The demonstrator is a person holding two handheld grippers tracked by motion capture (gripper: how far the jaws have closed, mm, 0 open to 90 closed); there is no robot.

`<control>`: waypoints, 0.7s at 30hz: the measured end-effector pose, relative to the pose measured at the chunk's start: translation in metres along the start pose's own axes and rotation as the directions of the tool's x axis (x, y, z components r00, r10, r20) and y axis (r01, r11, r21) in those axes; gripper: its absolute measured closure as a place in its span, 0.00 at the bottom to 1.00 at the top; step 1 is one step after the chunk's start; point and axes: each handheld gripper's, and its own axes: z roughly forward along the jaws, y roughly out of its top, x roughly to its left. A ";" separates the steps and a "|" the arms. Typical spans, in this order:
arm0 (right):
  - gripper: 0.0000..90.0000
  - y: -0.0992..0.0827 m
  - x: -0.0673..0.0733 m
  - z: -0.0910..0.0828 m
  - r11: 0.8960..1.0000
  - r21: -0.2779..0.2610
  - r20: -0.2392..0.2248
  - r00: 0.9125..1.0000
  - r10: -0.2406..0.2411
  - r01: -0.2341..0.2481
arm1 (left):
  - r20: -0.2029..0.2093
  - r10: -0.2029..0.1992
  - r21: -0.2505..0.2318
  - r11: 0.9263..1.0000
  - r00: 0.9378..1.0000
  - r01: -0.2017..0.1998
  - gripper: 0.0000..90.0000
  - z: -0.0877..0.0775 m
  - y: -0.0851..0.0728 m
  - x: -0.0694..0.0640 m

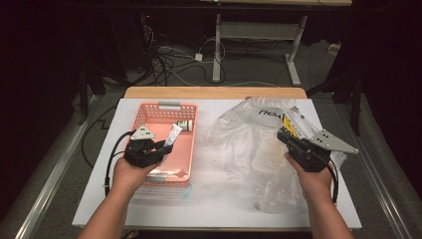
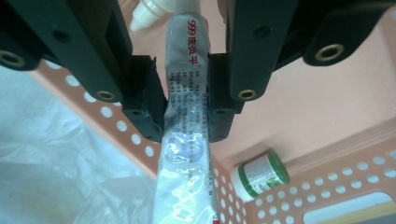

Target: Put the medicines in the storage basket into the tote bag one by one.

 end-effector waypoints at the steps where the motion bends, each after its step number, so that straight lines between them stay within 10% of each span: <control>1: 1.00 0.000 0.000 0.000 1.000 0.001 -0.001 1.000 0.001 -0.001 | -0.001 -0.002 -0.010 1.000 1.000 0.002 0.75 -0.001 -0.001 -0.001; 21: 1.00 -0.001 0.004 0.002 1.000 0.007 -0.010 1.000 0.000 0.001 | 0.005 -0.002 -0.129 0.992 1.000 0.003 0.75 -0.006 -0.031 -0.025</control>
